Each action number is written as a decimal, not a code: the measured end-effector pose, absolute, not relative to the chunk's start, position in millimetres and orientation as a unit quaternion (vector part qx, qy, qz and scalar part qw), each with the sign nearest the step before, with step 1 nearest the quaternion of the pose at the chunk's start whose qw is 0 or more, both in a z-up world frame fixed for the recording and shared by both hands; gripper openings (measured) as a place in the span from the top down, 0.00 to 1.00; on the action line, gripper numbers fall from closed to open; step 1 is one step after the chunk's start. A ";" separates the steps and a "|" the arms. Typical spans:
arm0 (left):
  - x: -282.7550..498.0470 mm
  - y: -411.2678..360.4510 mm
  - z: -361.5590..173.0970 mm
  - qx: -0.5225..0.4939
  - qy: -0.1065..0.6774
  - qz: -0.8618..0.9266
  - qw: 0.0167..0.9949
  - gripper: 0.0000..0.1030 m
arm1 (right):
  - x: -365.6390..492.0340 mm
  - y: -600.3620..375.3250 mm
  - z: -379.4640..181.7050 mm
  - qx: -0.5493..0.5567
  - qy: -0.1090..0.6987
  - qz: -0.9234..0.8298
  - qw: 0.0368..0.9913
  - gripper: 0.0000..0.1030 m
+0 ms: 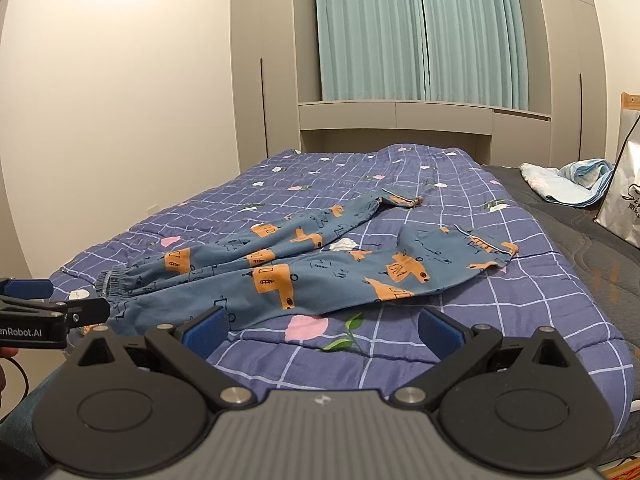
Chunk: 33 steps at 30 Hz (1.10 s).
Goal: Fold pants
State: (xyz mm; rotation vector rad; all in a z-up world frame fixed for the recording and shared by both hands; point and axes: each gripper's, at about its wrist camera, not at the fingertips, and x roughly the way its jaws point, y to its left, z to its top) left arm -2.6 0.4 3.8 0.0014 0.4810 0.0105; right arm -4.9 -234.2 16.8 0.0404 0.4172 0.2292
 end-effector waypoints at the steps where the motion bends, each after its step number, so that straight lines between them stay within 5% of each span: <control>1: -2.7 1.0 3.6 0.001 0.238 0.005 0.971 0.01 | -4.8 -234.1 16.9 0.020 0.207 0.113 0.972 0.00; 33: 69.9 44.6 38.8 -0.034 0.208 0.093 0.973 0.00 | 58.0 -231.0 39.0 -0.008 0.208 0.159 0.965 0.00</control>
